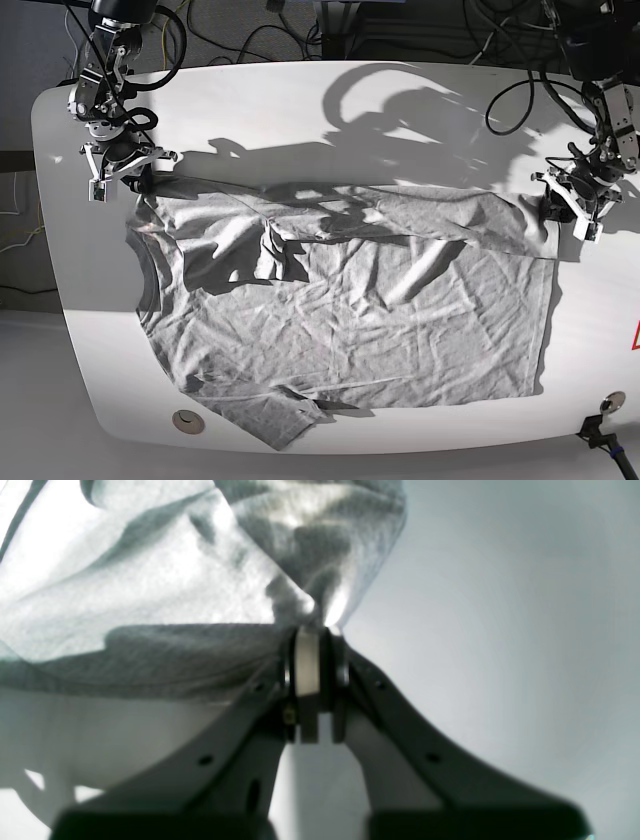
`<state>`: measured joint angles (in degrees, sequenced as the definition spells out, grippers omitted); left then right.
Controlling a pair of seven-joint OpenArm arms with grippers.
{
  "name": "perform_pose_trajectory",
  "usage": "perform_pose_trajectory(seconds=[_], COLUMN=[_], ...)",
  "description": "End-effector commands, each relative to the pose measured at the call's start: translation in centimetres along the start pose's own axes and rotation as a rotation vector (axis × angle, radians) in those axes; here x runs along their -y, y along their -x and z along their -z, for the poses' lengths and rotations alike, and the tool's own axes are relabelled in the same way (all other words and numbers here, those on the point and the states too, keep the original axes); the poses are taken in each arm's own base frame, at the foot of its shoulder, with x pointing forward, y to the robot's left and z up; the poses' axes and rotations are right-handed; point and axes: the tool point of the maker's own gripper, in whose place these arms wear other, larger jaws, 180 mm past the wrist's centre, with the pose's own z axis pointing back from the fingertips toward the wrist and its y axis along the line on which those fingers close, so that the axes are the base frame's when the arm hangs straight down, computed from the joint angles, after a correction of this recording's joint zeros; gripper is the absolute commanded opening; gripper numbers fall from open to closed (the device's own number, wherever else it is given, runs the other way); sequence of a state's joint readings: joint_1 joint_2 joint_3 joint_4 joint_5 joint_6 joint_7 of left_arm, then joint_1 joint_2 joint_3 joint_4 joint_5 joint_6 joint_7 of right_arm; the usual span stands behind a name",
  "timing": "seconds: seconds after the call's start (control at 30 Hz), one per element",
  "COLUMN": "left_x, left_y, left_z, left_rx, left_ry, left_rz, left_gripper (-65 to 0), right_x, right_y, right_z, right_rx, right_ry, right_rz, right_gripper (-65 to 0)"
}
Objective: Fold the T-shirt properly
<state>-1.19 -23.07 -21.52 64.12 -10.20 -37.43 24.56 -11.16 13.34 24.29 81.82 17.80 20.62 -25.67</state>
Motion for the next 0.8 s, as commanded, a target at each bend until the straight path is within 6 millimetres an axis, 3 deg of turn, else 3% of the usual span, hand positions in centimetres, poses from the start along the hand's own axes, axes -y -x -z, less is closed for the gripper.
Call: perform_pose_trajectory(seconds=[0.0, 0.17, 0.27, 0.43, 0.77], left_x=[-0.8, -0.8, -0.4, 0.4, 2.7], left_y=[0.0, 0.5, 2.5, 5.0, 11.0], left_z=[-0.3, -0.3, -0.8, -2.5, -8.2], left_rx=[-0.026, -0.041, -0.079, -0.12, -0.23], left_ry=[-0.021, -0.019, -0.013, -0.008, 0.012], left_rz=[0.025, 0.026, 0.028, 0.069, 0.161], left_gripper=[-63.4, -65.0, -65.0, -65.0, -65.0], right_x=[0.8, 0.1, -0.5, -0.2, 0.4], right_y=[1.4, 1.6, 1.8, 4.0, 8.9], right_z=[-0.2, -0.1, -0.8, -3.1, -10.2], right_rx=[-0.076, -0.076, -0.076, -0.112, -0.22], right_ry=[0.028, 0.017, -0.002, 0.005, 0.033], right_rz=[-0.031, -0.019, -0.046, -0.075, -0.148], right_gripper=[-65.0, -65.0, -65.0, -65.0, -65.0])
